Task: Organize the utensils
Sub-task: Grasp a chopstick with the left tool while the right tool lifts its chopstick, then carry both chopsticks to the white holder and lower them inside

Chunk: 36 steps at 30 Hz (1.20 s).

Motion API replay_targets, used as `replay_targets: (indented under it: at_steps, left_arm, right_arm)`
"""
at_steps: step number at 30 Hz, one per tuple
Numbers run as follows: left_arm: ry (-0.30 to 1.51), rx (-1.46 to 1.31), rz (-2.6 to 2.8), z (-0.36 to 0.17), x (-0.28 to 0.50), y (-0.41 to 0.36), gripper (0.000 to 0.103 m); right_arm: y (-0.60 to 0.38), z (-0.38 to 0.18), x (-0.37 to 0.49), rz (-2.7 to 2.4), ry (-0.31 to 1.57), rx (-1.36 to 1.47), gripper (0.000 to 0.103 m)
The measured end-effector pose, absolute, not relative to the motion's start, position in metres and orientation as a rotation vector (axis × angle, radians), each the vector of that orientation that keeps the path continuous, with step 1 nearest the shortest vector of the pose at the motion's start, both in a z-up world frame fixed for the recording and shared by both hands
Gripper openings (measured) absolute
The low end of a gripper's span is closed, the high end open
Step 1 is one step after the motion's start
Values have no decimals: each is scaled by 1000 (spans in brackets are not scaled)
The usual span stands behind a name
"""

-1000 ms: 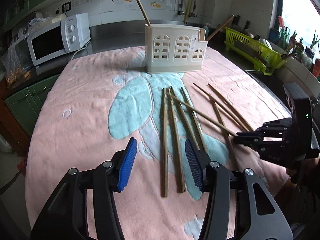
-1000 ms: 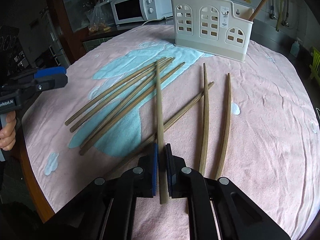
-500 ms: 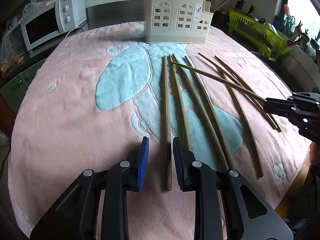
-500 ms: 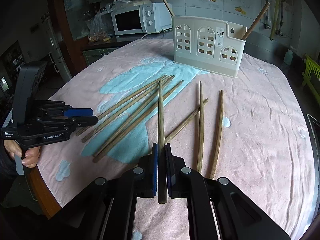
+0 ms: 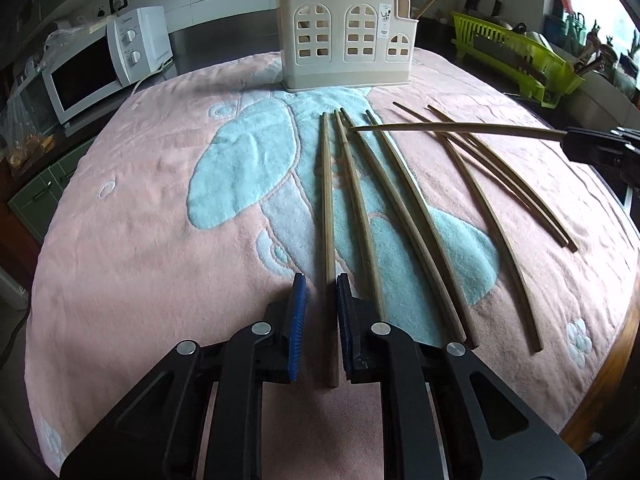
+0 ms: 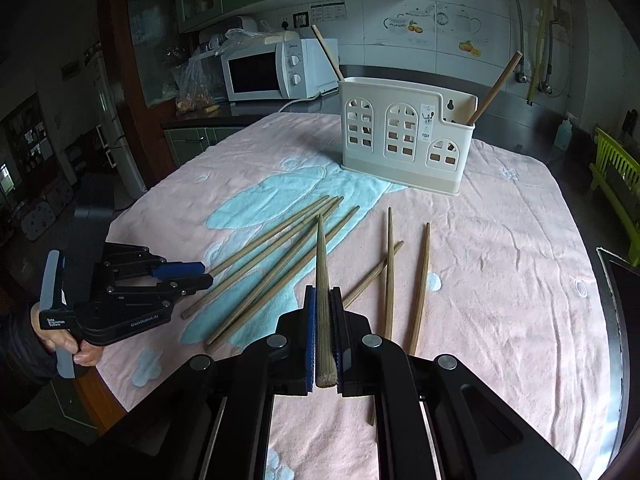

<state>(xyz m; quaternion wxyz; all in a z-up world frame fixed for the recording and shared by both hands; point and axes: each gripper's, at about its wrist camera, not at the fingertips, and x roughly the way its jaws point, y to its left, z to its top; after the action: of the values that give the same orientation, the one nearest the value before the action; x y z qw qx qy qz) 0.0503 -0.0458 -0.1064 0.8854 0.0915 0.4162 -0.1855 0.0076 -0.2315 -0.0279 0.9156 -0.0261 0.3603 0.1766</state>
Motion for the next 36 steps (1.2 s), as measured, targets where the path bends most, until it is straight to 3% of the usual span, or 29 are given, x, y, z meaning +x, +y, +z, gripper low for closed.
replay_targets:
  at_steps: [2,19,36]
  left_arm:
    - [870,175,-384,-105,52,-45,5]
    - [685,-23,-430,-36,60,-23,5]
    - [577,-54,-480,29,106,-32,5]
  right_arm:
    - [-233,-23,7,361,727,-47,7]
    - [-254,35,16,348,589,41,7]
    - [-280,96,58,315,534,63,7]
